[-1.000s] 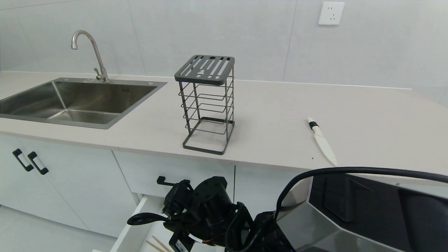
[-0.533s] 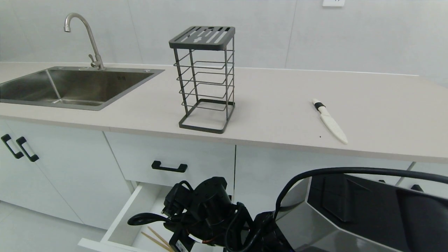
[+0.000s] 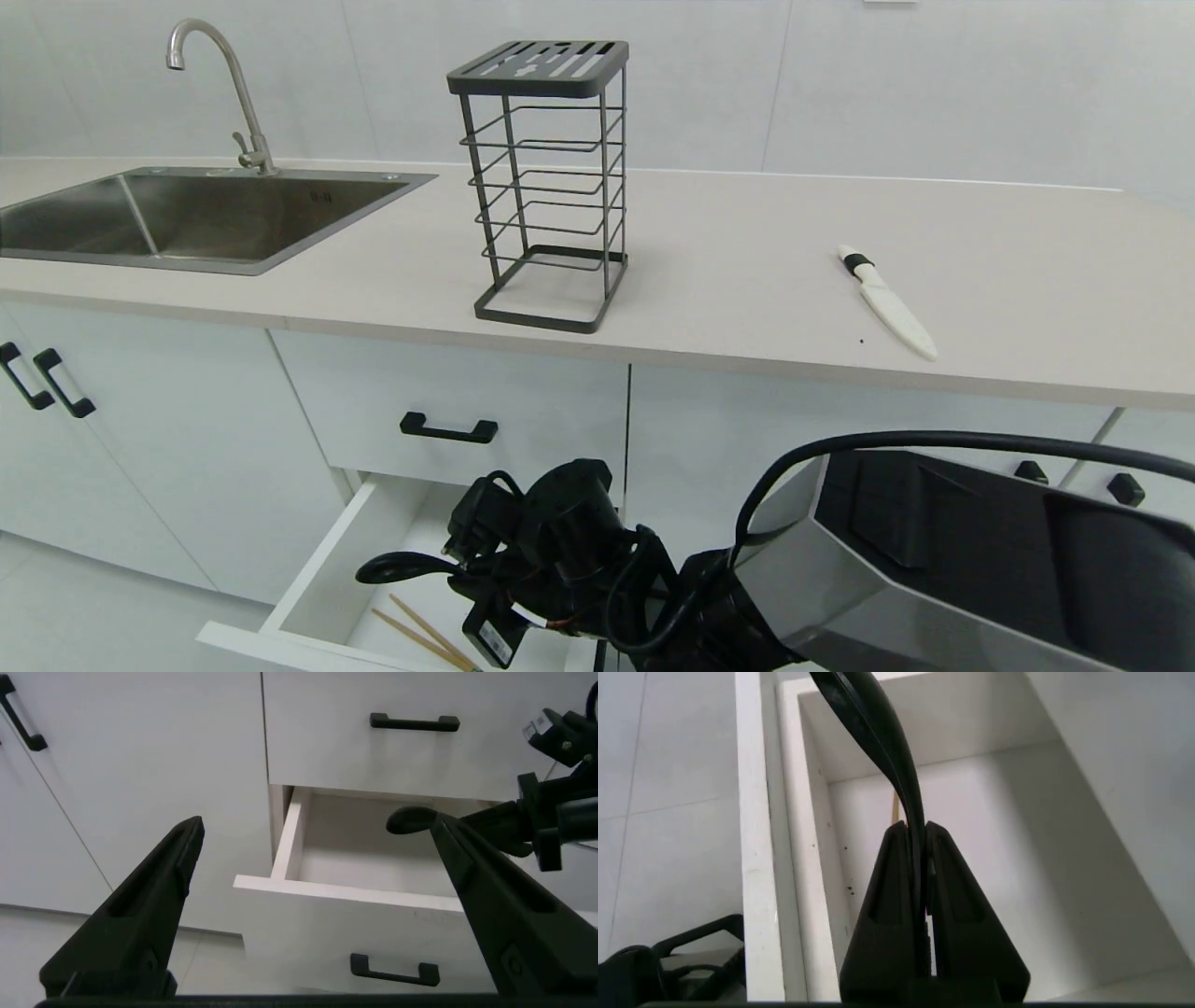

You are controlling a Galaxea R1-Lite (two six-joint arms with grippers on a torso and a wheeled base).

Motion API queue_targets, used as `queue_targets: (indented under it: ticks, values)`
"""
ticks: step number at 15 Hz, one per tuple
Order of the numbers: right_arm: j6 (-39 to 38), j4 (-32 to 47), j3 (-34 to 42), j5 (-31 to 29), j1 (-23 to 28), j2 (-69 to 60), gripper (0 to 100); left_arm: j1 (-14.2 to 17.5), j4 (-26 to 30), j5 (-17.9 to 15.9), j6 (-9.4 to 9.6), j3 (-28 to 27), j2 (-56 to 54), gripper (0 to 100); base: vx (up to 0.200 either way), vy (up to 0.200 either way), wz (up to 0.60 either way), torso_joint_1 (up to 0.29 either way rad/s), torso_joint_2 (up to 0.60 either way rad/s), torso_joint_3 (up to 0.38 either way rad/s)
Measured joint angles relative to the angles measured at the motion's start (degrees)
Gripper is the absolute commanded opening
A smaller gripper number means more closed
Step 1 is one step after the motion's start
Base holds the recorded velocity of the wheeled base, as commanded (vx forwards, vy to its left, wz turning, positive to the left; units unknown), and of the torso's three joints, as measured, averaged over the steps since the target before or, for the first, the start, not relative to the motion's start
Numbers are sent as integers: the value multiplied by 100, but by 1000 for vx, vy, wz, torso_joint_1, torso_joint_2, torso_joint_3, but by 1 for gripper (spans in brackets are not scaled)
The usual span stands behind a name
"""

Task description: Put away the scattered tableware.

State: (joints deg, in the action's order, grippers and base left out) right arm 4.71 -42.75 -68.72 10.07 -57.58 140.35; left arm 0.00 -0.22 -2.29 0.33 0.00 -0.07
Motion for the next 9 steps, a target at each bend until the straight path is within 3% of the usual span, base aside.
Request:
queue_targets:
  ticks: [9]
  values:
    - [0, 195, -650, 2, 289, 734, 0, 0, 0, 2, 2, 0, 0, 100, 0, 0, 0, 0, 0, 0]
